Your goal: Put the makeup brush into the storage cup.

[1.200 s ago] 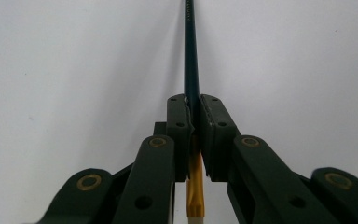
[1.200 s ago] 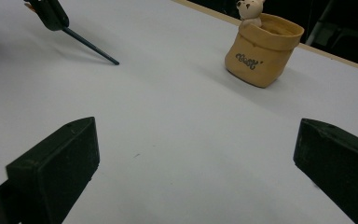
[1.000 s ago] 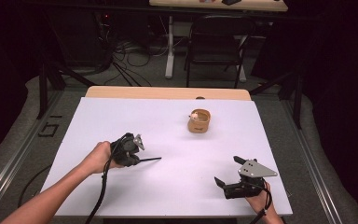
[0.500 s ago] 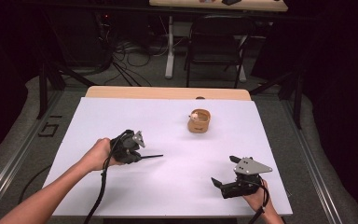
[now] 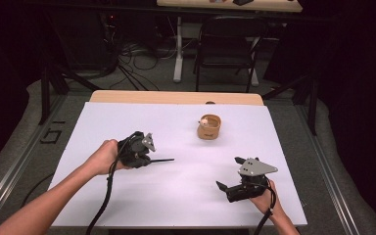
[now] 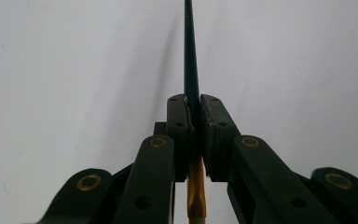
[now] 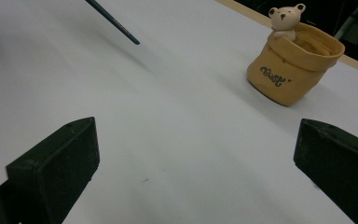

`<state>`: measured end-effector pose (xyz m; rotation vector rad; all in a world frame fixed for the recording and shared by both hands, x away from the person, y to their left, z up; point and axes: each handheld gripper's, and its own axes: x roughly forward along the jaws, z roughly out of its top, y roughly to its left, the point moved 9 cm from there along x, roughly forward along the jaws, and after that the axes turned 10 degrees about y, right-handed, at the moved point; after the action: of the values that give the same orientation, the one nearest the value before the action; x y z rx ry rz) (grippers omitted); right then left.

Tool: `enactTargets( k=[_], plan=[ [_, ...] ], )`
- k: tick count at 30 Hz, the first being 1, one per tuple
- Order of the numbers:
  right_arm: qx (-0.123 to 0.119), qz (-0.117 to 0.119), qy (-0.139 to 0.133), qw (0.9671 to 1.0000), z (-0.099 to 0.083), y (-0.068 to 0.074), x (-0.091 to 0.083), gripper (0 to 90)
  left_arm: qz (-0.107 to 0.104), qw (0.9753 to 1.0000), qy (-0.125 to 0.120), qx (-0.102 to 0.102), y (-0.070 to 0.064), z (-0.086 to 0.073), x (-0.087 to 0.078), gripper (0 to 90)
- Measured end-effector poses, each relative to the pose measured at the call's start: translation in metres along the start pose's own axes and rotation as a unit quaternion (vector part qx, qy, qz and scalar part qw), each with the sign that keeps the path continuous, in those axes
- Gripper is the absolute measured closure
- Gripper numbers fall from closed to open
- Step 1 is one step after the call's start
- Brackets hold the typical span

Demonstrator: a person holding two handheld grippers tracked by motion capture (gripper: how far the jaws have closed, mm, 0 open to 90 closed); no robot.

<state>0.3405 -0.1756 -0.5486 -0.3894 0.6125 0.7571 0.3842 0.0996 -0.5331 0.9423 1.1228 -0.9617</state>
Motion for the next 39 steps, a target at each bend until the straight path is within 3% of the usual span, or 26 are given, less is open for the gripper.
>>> enactTargets(
  k=[6,12,16,22,31,36,37,38,39],
  plan=[
    [-0.020,0.009,-0.001,0.9998,0.009,0.007,0.006,0.0,-0.003,0.9999,-0.006,0.014,-0.005,0.011,-0.007,83.3],
    [-0.054,0.027,0.017,0.9980,0.020,0.017,0.017,0.0,-0.008,0.9996,-0.008,0.026,-0.011,0.019,-0.004,83.3],
    [-0.087,0.043,0.025,0.9950,0.033,0.029,0.032,0.0,-0.016,0.9990,-0.008,0.040,-0.014,0.026,-0.003,83.3],
    [-0.115,0.043,0.031,0.9920,0.049,0.035,0.054,0.0,-0.024,0.9988,-0.009,0.043,-0.014,0.032,0.003,83.3],
    [-0.134,0.050,0.044,0.9888,0.060,0.042,0.082,0.0,-0.027,0.9982,-0.006,0.052,-0.018,0.040,0.004,83.3],
    [-0.137,0.039,0.048,0.9886,0.061,0.042,0.092,20.9,-0.030,0.9978,-0.002,0.060,-0.020,0.043,0.004,83.3],
    [-0.142,0.038,0.049,0.9880,0.061,0.042,0.094,28.7,-0.032,0.9976,-0.001,0.062,-0.020,0.045,0.005,83.3],
    [-0.142,0.038,0.049,0.9880,0.061,0.042,0.094,28.7,-0.032,0.9976,-0.001,0.062,-0.020,0.045,0.005,83.3],
    [-0.149,0.038,0.053,0.9866,0.060,0.043,0.097,36.9,-0.030,0.9976,-0.003,0.062,-0.020,0.046,0.005,83.3]
  ],
)
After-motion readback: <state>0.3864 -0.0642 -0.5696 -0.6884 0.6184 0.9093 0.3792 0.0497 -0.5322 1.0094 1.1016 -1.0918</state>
